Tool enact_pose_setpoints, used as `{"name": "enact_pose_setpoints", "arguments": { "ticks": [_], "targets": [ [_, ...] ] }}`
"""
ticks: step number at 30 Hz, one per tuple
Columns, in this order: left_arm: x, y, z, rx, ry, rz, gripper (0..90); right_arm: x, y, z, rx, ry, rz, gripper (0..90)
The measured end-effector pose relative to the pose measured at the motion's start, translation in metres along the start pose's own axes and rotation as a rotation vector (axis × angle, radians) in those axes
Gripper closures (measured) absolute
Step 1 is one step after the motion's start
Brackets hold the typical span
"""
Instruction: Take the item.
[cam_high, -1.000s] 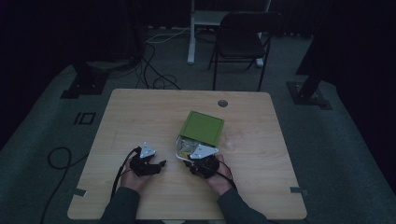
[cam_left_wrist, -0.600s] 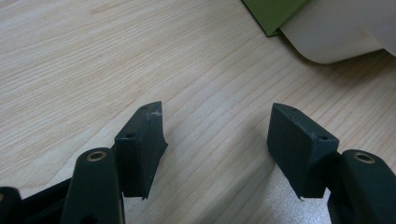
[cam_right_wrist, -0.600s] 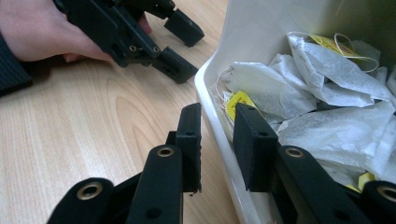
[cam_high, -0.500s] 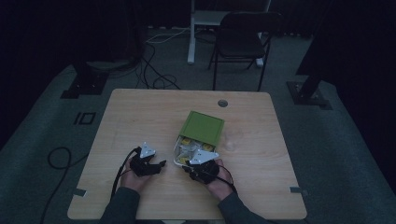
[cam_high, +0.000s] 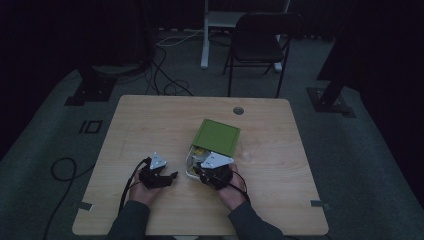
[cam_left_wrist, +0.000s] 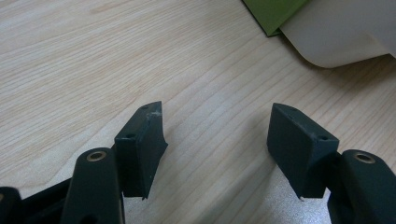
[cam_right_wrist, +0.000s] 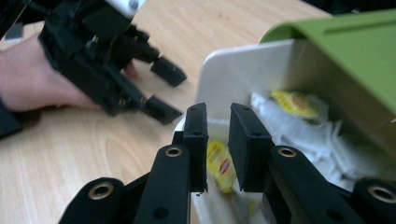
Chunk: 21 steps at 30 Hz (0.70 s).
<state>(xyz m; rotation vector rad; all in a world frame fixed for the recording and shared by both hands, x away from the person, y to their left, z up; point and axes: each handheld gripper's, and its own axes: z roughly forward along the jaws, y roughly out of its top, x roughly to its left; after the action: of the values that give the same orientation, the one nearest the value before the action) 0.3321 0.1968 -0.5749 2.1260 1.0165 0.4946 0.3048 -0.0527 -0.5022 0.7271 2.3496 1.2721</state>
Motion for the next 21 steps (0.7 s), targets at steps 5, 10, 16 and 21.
{"name": "enact_pose_setpoints", "arguments": {
  "ticks": [5, 10, 16, 21],
  "targets": [
    [0.000, 0.000, 0.000, 0.001, -0.001, 0.000, 37.5, -0.002, 0.010, 0.003, -0.010, -0.043, 0.006, 74.2],
    [0.000, 0.000, 0.000, 0.002, -0.001, -0.001, 37.5, -0.003, 0.015, 0.009, 0.014, -0.088, -0.002, 74.0],
    [0.000, 0.000, 0.000, 0.001, -0.001, 0.000, 37.5, -0.003, 0.016, 0.018, 0.055, -0.133, -0.027, 68.2],
    [0.000, 0.000, 0.000, 0.001, -0.001, 0.000, 37.5, 0.002, 0.015, 0.025, 0.103, -0.193, -0.087, 66.0]
  ]
}}
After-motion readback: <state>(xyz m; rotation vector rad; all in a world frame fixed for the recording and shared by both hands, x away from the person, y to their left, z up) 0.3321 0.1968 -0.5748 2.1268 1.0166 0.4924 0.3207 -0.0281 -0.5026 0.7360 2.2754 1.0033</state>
